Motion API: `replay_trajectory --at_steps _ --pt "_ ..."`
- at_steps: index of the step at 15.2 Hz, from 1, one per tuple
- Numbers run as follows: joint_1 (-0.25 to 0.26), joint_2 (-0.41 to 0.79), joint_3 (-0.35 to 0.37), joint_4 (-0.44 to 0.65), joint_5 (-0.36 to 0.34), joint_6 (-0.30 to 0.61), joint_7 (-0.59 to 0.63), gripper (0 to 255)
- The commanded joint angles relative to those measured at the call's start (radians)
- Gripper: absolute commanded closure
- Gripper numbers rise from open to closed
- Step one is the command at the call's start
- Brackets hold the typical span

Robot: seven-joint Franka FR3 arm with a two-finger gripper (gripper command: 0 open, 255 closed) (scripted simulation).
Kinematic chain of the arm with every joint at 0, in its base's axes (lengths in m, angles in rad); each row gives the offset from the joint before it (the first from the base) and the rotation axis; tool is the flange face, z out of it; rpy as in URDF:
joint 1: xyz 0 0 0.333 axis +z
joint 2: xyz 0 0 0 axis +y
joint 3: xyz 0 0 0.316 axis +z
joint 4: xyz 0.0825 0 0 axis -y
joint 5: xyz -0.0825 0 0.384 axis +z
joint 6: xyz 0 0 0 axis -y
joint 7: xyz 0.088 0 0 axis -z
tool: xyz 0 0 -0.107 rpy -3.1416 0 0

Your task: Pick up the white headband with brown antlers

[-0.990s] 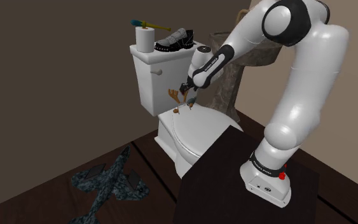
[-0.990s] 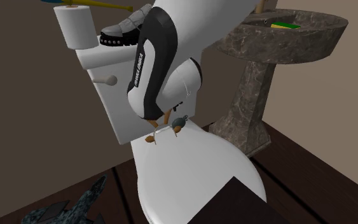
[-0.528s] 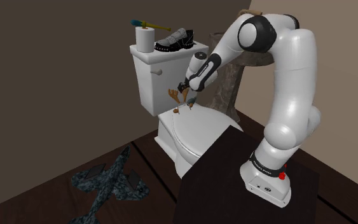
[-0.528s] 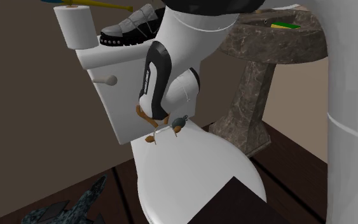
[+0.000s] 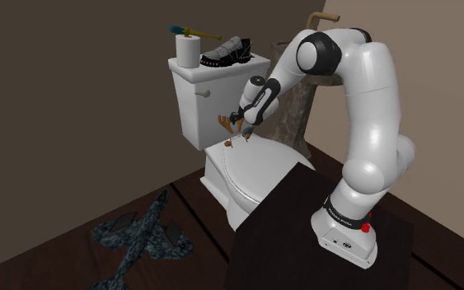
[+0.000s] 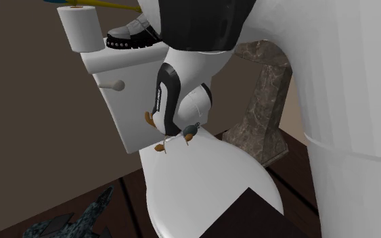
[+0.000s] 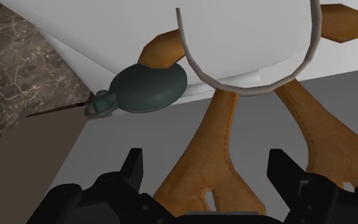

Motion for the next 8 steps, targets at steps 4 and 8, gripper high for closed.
replay_trajectory --at_steps 4,8 --pt "0.004 0.017 -0.004 0.007 0.0 0.011 0.004 255" --pt "0.004 0.017 -0.004 0.007 0.0 0.011 0.004 255"
